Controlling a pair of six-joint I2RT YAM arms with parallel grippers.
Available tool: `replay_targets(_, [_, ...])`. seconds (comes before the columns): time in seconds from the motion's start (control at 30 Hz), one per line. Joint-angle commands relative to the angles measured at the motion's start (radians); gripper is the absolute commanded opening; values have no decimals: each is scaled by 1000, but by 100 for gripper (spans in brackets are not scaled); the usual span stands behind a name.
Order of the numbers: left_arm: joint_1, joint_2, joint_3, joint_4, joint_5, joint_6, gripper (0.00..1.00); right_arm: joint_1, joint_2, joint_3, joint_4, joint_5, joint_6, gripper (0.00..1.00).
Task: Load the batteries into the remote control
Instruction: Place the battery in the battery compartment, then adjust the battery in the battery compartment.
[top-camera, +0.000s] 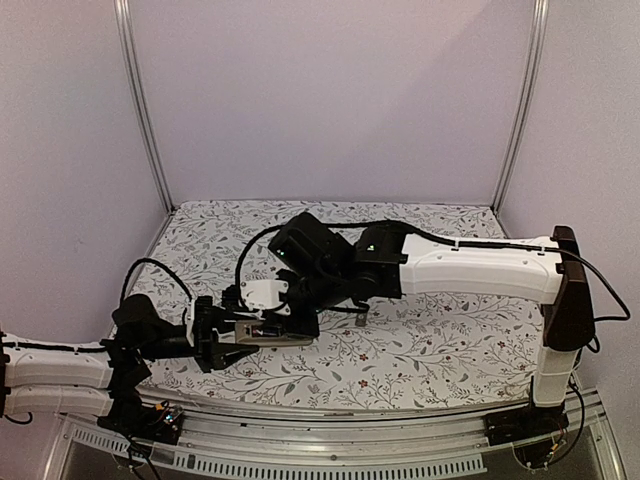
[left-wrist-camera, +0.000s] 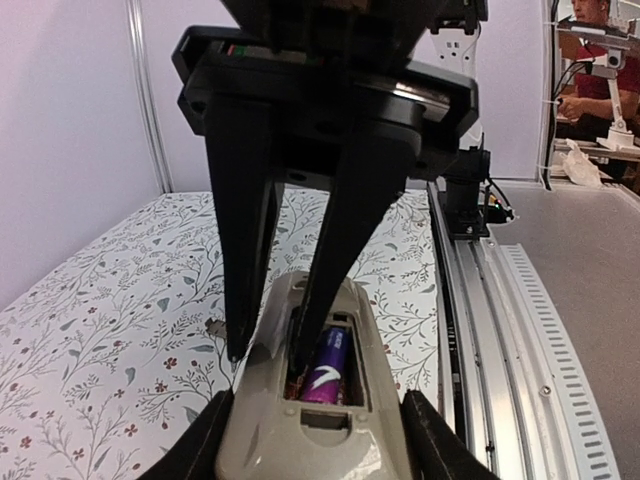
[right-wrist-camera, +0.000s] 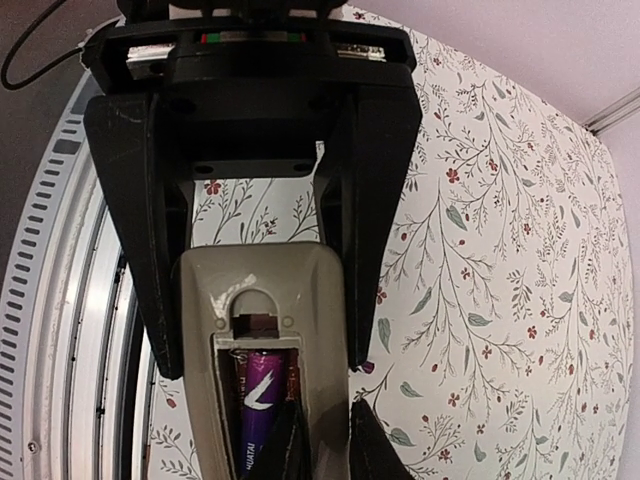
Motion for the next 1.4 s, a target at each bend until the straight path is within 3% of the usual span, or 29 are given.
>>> replay_targets(0.0, [-3, 5, 24, 19, 4, -20, 0, -9, -6, -25, 11, 35, 12, 19])
replay_targets(0.13, [-6, 1, 14, 23, 40, 35, 0, -42, -53, -37, 6, -75, 37, 27])
replay_targets(0.37, [-17, -5, 27, 13, 71, 252, 0, -35, -13, -28, 2, -51, 46, 30])
replay_targets(0.67, [-27, 6, 28, 35, 83, 320, 0, -5, 60, -11, 32, -69, 10, 31])
replay_targets(0.9, [-26, 18, 44, 53, 50, 365, 0, 7, 66, -42, 51, -171, -50, 31])
replay_targets(1.2, [9, 14, 59, 83, 42, 325, 0, 8, 50, -102, 2, -192, -69, 31])
replay_targets(1.37, [24, 7, 57, 56, 63, 375, 0, 8, 40, -124, -4, -155, -82, 31])
